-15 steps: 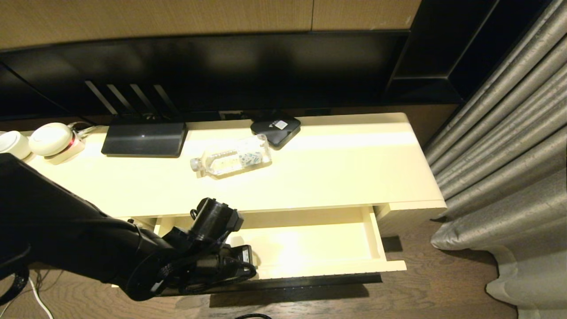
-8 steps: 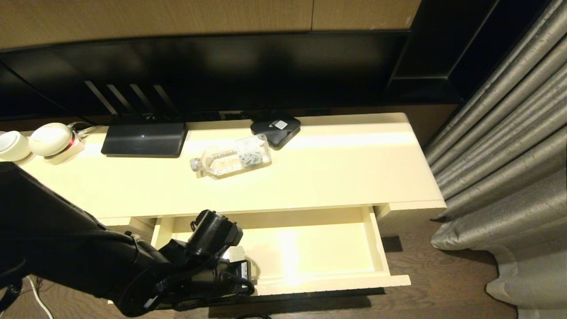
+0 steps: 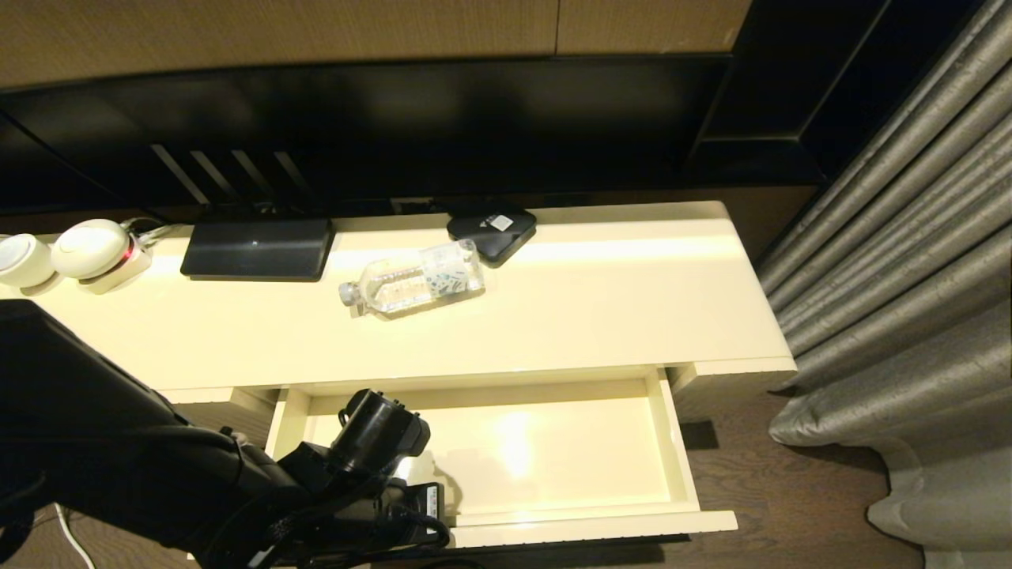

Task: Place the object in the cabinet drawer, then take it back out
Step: Open the drawer, then put the mineral water in the drawer

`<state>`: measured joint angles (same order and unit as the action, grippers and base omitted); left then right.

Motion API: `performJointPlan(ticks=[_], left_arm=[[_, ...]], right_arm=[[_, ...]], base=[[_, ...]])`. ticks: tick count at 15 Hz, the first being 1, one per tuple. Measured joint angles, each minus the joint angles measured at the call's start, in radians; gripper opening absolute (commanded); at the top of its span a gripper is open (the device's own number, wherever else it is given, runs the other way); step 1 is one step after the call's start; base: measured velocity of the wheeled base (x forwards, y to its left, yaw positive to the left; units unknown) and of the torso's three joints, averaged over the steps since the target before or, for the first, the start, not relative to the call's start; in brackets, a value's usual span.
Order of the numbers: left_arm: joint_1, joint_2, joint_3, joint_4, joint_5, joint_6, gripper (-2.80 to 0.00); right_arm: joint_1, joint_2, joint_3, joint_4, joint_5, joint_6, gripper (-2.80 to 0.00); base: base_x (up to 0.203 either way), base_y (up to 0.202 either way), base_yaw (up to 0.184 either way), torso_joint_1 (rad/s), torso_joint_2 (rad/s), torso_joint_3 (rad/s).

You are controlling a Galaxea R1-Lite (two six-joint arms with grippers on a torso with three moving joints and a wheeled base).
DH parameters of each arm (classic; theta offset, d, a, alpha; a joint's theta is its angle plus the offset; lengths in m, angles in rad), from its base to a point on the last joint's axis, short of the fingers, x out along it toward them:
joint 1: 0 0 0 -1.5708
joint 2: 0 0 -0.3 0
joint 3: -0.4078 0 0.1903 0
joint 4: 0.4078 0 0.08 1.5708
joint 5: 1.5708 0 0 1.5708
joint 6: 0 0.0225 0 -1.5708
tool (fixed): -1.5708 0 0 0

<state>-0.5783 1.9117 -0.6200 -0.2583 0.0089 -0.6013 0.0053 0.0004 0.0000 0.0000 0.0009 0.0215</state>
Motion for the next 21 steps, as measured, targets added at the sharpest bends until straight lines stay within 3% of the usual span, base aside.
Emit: performJointPlan(ticks=[6,13,16,20,21], left_arm=[[0.001,0.001,-0.050,-0.046,0.065,-0.056,-2.80],[-0.009,-0.082,-0.115,-0.046,0.170,-0.022,-2.80],[-0.018,-0.212,-0.118,-0.017,0.224,0.136,-2.80],[-0.006,-0.367,-0.129,0.052,0.306,0.502,-2.80],[-0.003,-0.386,-0.129,0.055,0.308,0.543,-2.80]], right_arm=[[0.000,0.000,0.000,0.000,0.000,0.000,-2.80],[0.000,0.000,0.000,0.000,0.000,0.000,-2.80],[0.000,0.000,0.000,0.000,0.000,0.000,-2.80],[0.000,0.000,0.000,0.000,0.000,0.000,-2.80],[0.000,0.000,0.000,0.000,0.000,0.000,-2.80]], base=[[0.000,0.000,0.000,0.000,0.00,0.000],[0.000,0.000,0.000,0.000,0.00,0.000],[0.000,0.000,0.000,0.000,0.00,0.000],[0.000,0.000,0.000,0.000,0.00,0.000],[0.000,0.000,0.000,0.000,0.00,0.000]])
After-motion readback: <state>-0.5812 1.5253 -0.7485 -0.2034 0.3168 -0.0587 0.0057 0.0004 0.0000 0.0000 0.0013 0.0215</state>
